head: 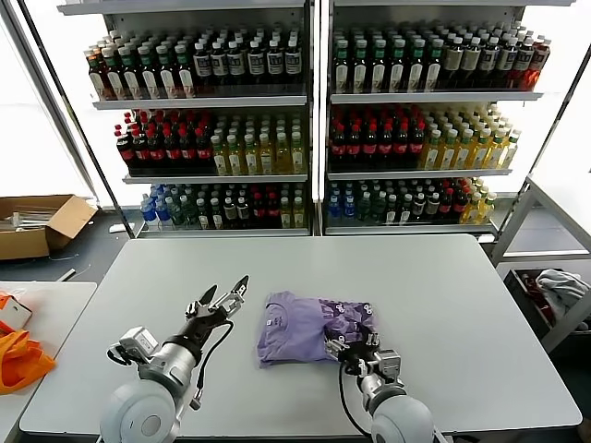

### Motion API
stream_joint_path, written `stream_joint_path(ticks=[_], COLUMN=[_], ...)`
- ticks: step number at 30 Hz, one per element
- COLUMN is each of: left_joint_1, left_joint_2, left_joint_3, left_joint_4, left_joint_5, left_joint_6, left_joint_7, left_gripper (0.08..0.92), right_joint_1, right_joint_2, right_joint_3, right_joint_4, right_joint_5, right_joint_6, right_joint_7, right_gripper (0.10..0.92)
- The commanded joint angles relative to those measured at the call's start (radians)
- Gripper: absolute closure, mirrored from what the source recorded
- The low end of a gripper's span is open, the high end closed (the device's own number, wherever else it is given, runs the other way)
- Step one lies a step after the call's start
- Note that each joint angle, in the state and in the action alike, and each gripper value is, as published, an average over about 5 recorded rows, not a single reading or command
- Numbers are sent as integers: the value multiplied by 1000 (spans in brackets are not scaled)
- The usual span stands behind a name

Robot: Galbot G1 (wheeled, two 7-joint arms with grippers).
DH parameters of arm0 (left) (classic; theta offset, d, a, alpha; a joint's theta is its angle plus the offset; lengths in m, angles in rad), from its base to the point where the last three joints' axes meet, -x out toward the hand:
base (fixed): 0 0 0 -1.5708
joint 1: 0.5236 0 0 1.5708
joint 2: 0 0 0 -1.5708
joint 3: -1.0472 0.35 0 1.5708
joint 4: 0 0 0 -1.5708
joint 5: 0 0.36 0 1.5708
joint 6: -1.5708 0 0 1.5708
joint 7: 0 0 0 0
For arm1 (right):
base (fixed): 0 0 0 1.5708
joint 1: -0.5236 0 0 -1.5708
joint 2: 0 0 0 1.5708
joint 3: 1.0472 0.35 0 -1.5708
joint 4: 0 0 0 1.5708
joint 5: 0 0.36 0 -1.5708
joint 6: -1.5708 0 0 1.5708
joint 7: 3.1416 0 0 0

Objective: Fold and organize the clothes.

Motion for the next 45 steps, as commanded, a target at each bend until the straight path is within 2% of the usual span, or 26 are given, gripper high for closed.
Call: stream_joint_path(ticks=[1,8,12,16,22,29,35,39,45], left_joint_1=[6,2,3,5,6,0,-2,2,40], left_joint_2=[2,12,19,23,23,34,55,55,21], left_joint_3=[-6,-18,-27,-40,-50,-69,-125,-163,-221], left_joint_4=[-1,-2,-4,-5,2,6,25,40,27], left_joint_5=[4,4,3,-1,-11,-20,10,73,139], left_joint_6=[-2,-2,-2,-3,-6,-7,-12,-20,-18], left_joint_7=[8,4,3,5,9,20,86,144,218], left_gripper=[177,177,177,177,177,177,177,177,177], right_joint_1=[85,168,202,219,243,190,-24,-186,-361], right_joint_2=[65,230,318,320,252,99,-43,-51,30], right_joint_3=[-76,-171,-180,-190,-186,-89,139,309,506], right_joint_4=[33,-172,-313,-341,-219,34,191,243,289], right_joint_5=[-104,-228,-214,-161,-93,-124,-213,-231,-207], right_joint_6=[94,40,-56,-129,-141,33,192,261,313], right_joint_7=[21,121,202,247,244,97,-86,-170,-281], right_gripper=[203,203,203,203,203,203,203,203,203])
